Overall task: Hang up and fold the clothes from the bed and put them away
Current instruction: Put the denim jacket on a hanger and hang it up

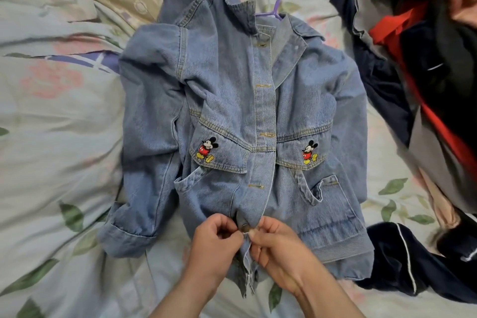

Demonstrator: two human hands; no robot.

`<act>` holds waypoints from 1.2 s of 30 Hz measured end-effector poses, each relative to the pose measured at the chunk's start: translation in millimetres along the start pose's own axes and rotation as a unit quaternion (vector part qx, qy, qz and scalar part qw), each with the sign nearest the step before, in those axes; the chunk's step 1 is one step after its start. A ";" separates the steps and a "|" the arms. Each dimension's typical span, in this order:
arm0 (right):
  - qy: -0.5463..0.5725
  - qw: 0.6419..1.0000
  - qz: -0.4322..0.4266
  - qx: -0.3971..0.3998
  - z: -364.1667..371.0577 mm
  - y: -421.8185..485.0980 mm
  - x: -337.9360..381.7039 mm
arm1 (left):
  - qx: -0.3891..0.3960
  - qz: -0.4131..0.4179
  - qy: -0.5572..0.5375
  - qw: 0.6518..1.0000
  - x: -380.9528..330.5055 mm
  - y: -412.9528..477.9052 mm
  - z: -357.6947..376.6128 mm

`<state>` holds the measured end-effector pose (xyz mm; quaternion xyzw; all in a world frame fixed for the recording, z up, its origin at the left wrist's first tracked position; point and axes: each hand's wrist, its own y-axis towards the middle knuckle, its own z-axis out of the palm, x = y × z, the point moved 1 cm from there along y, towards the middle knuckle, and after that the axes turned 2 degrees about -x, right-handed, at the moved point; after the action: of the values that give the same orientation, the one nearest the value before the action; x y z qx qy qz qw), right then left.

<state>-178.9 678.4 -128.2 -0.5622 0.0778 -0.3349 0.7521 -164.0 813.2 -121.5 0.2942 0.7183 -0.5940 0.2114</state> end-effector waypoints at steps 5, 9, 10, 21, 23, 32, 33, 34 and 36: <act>-0.148 0.988 -0.037 -0.025 1.6 3.6 9.6 | 0.029 -0.014 0.011 0.999 5.0 2.7 -3.6; -0.277 0.954 -0.096 -0.067 4.1 2.4 15.1 | 0.056 -0.014 0.015 0.998 -1.6 3.0 -4.3; -0.295 0.946 -0.109 -0.074 4.1 1.6 14.0 | 0.063 -0.010 0.015 0.998 -2.5 2.8 -3.2; -0.262 0.954 -0.130 -0.058 3.2 -1.6 9.6 | 0.076 -0.093 -0.013 0.993 -17.7 7.3 4.3; -0.275 0.949 -0.142 -0.061 6.2 -1.0 9.6 | 0.104 -0.122 -0.032 0.987 -21.7 8.4 3.0; -0.323 0.913 -0.215 -0.131 7.7 7.2 2.9 | 0.163 -0.195 0.020 0.967 -30.9 21.1 -2.4; -0.315 0.913 -0.216 -0.142 6.0 7.0 3.2 | 0.162 -0.186 0.042 0.968 -31.1 21.3 -1.9; -0.305 0.916 -0.213 -0.154 3.8 5.6 4.3 | 0.158 -0.169 0.075 0.970 -30.7 21.2 -1.5; -0.280 0.923 -0.204 -0.165 0.4 -0.4 11.8 | 0.145 -0.107 0.242 0.953 -30.1 19.3 -4.5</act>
<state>-169.8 671.7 -124.7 -0.7528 -0.1982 -0.2927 0.5553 -128.6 814.8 -115.0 0.3784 0.6811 -0.6220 -0.0782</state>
